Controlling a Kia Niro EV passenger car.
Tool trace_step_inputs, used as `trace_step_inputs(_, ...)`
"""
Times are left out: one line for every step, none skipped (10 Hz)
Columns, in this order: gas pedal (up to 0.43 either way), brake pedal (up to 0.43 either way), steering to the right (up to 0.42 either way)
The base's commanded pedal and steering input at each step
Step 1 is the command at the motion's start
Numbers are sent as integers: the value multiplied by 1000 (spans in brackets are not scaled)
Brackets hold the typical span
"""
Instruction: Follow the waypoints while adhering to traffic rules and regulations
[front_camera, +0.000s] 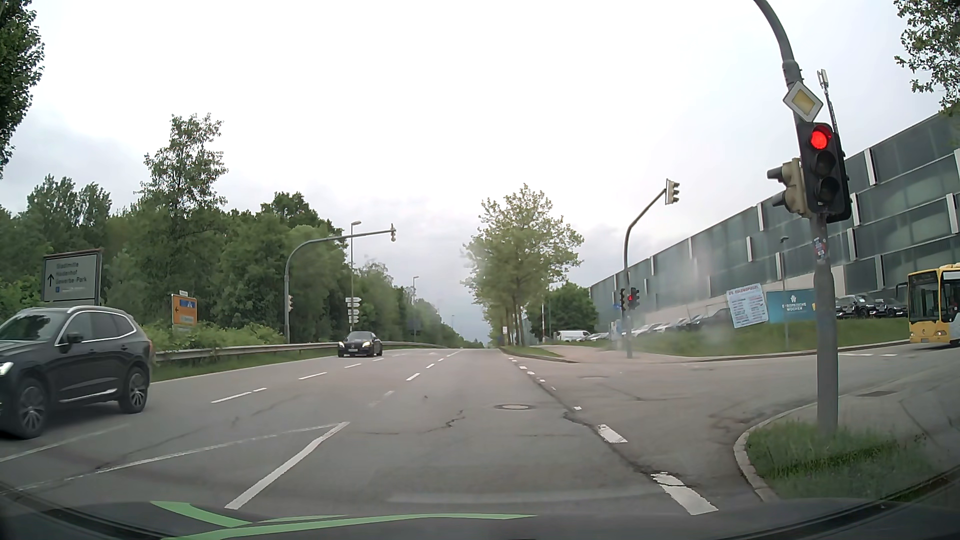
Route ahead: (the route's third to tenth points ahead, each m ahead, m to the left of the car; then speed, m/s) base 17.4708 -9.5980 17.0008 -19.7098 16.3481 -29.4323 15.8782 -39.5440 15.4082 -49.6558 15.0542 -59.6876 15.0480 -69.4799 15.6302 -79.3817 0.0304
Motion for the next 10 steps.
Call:
trace_step_inputs(0, 171, 1)
trace_step_inputs(0, 134, 1)
trace_step_inputs(0, 18, 1)
trace_step_inputs(0, 67, 1)
trace_step_inputs(0, 85, 1)
trace_step_inputs(0, 91, 1)
trace_step_inputs(0, 146, 1)
trace_step_inputs(0, 183, 1)
trace_step_inputs(0, 207, 1)
trace_step_inputs(0, 226, 1)
